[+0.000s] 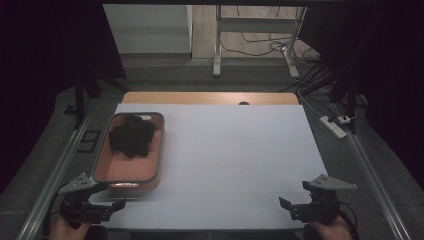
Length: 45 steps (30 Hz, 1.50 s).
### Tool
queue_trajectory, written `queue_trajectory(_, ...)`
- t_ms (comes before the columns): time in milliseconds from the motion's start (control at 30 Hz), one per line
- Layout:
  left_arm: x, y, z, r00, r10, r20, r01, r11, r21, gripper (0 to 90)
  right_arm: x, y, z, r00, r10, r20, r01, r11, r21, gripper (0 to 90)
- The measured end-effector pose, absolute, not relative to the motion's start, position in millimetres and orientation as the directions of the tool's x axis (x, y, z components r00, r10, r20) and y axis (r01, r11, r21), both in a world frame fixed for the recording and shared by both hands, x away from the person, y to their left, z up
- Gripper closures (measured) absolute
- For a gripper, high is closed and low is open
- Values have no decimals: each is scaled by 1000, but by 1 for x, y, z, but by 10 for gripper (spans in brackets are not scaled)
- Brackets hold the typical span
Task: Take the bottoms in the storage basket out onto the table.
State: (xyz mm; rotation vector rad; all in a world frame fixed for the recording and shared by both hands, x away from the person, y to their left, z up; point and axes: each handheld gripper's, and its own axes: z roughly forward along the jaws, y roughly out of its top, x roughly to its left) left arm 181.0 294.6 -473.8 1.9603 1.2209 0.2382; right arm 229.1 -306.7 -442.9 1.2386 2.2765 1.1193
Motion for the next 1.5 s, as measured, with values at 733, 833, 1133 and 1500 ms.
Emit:
queue_trajectory(733,185,294,-476,508,823,-254,702,-225,676,37,230,-303,-444,-608,789,87,568,357,741,7)
queue_trajectory(833,185,294,-476,510,822,-253,701,-228,676,33,231,-303,-444,-609,788,91,570,356,740,7)
queue_trajectory(1133,184,291,-474,506,832,-228,696,-238,677,10,231,-302,-445,-614,785,87,574,368,731,7)
queue_trajectory(1500,185,287,-468,515,821,-246,702,-239,671,2,232,-302,-445,-615,783,95,581,368,726,9)
